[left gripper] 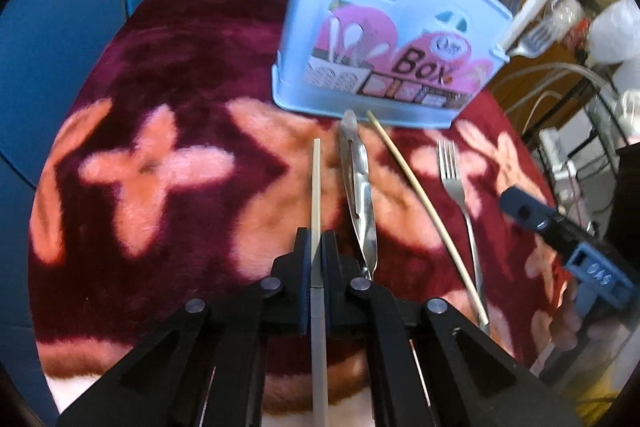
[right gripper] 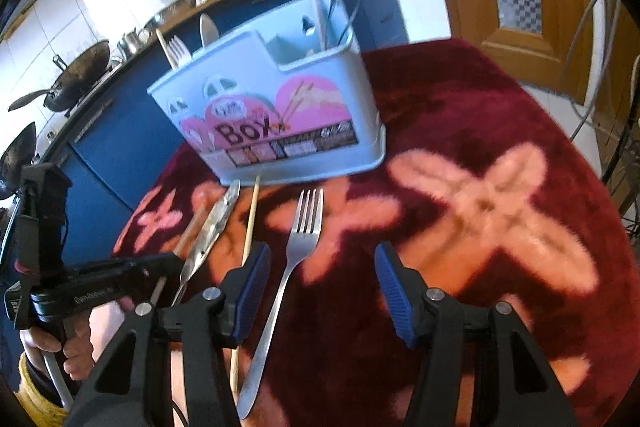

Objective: Organize utensils
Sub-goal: 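Grasp a wooden chopstick with the left tool while the right tool grasps the silver fork, then lift the chopstick and fork and carry both over the blue caddy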

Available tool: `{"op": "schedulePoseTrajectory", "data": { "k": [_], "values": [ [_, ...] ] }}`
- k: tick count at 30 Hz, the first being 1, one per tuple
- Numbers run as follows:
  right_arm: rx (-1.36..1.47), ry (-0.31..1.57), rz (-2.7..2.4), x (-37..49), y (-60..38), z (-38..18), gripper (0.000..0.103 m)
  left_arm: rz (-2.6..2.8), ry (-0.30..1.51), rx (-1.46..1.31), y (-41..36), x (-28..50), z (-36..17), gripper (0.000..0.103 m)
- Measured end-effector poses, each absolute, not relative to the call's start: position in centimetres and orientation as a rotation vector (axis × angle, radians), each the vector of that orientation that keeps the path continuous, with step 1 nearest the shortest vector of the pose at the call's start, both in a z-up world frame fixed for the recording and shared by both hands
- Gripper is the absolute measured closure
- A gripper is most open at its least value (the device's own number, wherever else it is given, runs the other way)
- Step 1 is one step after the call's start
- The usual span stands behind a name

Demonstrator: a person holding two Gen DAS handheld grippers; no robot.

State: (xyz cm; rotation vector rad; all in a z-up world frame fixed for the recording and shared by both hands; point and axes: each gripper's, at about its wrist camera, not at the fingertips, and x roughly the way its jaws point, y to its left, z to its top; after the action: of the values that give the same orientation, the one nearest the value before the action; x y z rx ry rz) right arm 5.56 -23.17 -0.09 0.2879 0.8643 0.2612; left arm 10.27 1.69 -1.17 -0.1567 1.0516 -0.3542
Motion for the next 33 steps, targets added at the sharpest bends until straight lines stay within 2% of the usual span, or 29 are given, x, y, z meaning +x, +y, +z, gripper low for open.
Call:
{"op": "schedulePoseTrajectory", "data": {
  "k": [6,8,16,28,31,33],
  "values": [
    [0.243,0.959,0.286,7.0,-21.5,-1.2,0.071,-0.337,0.956,-0.219,3.2,10.0,-0.1,0.1],
    [0.214,0.982,0.277,7.4,-20.9,-1.5,0.074,-0.333,0.928,-0.224,3.6,9.9,0.3,0.1],
    [0.158,1.047,0.3,9.4,-19.0,-1.8,0.076,-0.353,0.862,-0.229,4.3,9.9,1.4,0.1],
    [0.404,1.065,0.443,13.1,-21.6,-3.1,0.077,-0.432,0.826,-0.27,5.4,9.7,1.5,0.1],
    [0.366,1.063,0.422,13.5,-20.9,-3.0,0.081,-0.446,0.82,-0.283,5.9,9.8,1.3,0.1],
    [0.354,1.058,0.394,13.6,-20.6,-2.8,0.09,-0.458,0.818,-0.298,6.2,10.0,1.2,0.1]
  ]
}}
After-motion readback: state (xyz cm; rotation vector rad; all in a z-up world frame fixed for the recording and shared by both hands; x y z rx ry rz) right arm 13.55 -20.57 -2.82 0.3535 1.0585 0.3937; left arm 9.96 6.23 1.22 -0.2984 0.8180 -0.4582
